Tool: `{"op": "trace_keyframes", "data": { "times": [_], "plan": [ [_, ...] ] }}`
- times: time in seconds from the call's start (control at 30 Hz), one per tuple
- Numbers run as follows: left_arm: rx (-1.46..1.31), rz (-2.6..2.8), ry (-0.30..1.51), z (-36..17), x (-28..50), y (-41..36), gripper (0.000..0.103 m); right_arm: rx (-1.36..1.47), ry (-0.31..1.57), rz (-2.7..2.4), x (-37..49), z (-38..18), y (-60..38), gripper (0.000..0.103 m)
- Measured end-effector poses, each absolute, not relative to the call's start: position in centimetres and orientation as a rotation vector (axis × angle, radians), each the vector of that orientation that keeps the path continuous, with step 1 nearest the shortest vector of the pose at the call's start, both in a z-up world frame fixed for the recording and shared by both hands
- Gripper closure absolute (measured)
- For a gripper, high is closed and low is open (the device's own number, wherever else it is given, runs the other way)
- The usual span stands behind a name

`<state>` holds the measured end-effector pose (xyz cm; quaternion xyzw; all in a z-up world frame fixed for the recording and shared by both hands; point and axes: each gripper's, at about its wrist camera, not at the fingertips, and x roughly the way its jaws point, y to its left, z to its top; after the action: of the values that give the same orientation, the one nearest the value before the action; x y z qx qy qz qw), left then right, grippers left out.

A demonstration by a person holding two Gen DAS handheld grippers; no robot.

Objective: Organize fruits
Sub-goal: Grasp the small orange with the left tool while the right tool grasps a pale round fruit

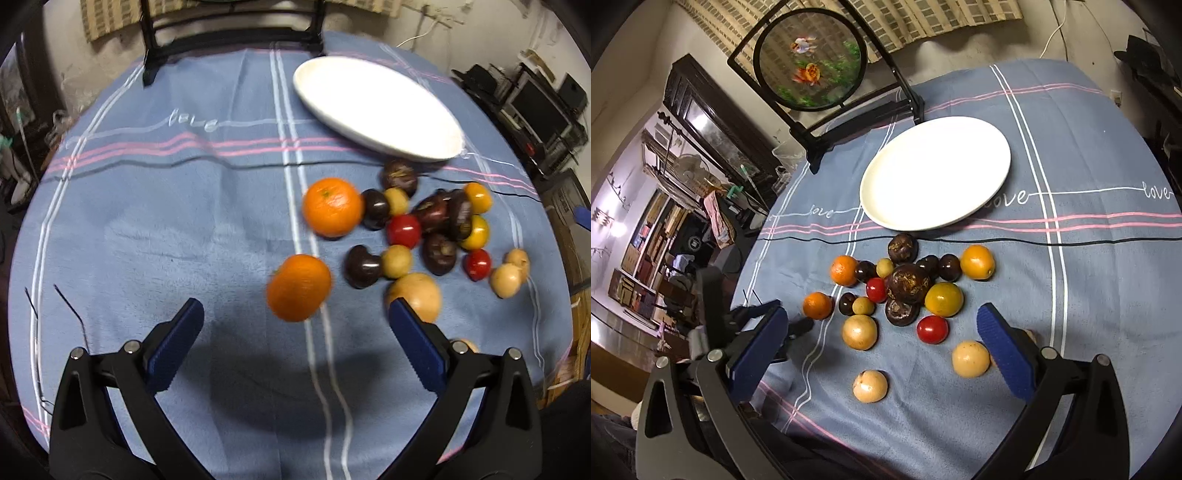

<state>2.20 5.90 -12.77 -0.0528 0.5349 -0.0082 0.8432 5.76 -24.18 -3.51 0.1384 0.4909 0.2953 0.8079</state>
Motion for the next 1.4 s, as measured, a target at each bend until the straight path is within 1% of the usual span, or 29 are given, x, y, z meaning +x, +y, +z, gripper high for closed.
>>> {"op": "trace_keyframes", "data": {
  "times": [0.1,0.13,0.17,0.3,0.4,0.43,0.5,0.53,0.6,0.67,0.77,0.87,0.9,0.93,0.97,1.0,1.03,1.13,1.2,1.27,1.3,1.4],
  "plan": [
    [-0.139,-0.001,1.135,-13.8,2.9,6.8,0.004,0.285,1.055,0.648,5.5,-3.4,-24.2,0.001],
    [-0.143,0.000,1.139,-14.1,2.9,6.9,0.007,0.280,1.065,0.656,5.5,-3.5,-24.1,0.001],
    [-0.155,-0.006,1.147,-14.5,3.1,7.1,0.014,0.265,1.074,0.647,5.5,-3.8,-23.9,0.001],
    [-0.199,-0.023,1.174,-15.6,3.6,7.4,0.024,0.198,1.123,0.573,5.5,-4.4,-23.8,0.001],
    [-0.164,-0.024,1.179,-15.9,3.7,7.0,0.030,0.227,1.101,0.583,5.3,-4.2,-24.3,0.001],
    [-0.146,-0.034,1.176,-15.9,3.6,6.7,0.036,0.236,1.090,0.588,5.2,-4.0,-24.5,0.001],
    [-0.114,-0.045,1.175,-15.9,3.8,6.1,0.043,0.255,1.041,0.588,5.2,-3.3,-25.4,0.001],
    [-0.110,-0.059,1.175,-15.9,4.0,5.8,0.050,0.245,1.017,0.577,5.3,-3.0,-25.9,0.001],
    [-0.093,-0.063,1.175,-15.8,4.2,5.4,0.054,0.196,0.985,0.532,5.7,-2.7,-26.6,0.001],
    [-0.085,-0.075,1.168,-15.7,4.2,5.2,0.062,0.121,0.959,0.491,6.0,-3.1,-26.9,0.001],
    [-0.066,-0.077,1.165,-15.7,3.9,4.9,0.064,-0.030,0.974,0.484,6.1,-6.1,-26.4,0.001],
    [-0.060,-0.064,1.166,-15.7,3.4,4.8,0.064,-0.095,0.999,0.546,5.5,-9.5,-25.7,0.001],
    [-0.060,-0.060,1.168,-15.6,3.1,4.8,0.064,-0.127,1.010,0.553,5.2,-10.7,-25.3,0.005],
    [-0.057,-0.053,1.168,-15.5,2.9,4.7,0.064,-0.150,1.023,0.553,5.1,-11.5,-25.1,0.014],
    [-0.057,-0.050,1.168,-15.4,2.6,4.7,0.064,-0.164,1.048,0.546,5.2,-12.7,-25.2,0.020],
    [-0.059,-0.049,1.165,-15.3,2.3,4.7,0.064,-0.139,1.067,0.540,5.4,-13.4,-25.7,0.029],
    [-0.065,-0.048,1.162,-15.2,2.1,4.7,0.064,-0.105,1.069,0.534,5.6,-13.6,-26.3,0.032],
    [-0.081,-0.038,1.157,-15.0,1.6,5.0,0.064,0.033,1.063,0.517,6.7,-13.5,-29.3,0.034],
    [-0.096,-0.027,1.158,-15.0,1.3,5.2,0.064,0.062,1.060,0.510,6.7,-13.6,-30.3,0.037],
    [-0.107,-0.018,1.161,-15.1,1.2,5.4,0.064,0.043,1.077,0.494,6.6,-14.0,-30.5,0.041],
    [-0.109,-0.016,1.162,-15.1,1.1,5.4,0.064,0.020,1.093,0.495,6.6,-14.5,-30.3,0.046],
    [-0.106,-0.014,1.166,-15.3,1.1,5.3,0.064,-0.012,1.087,0.522,6.3,-14.5,-29.3,0.047]
  ]
}}
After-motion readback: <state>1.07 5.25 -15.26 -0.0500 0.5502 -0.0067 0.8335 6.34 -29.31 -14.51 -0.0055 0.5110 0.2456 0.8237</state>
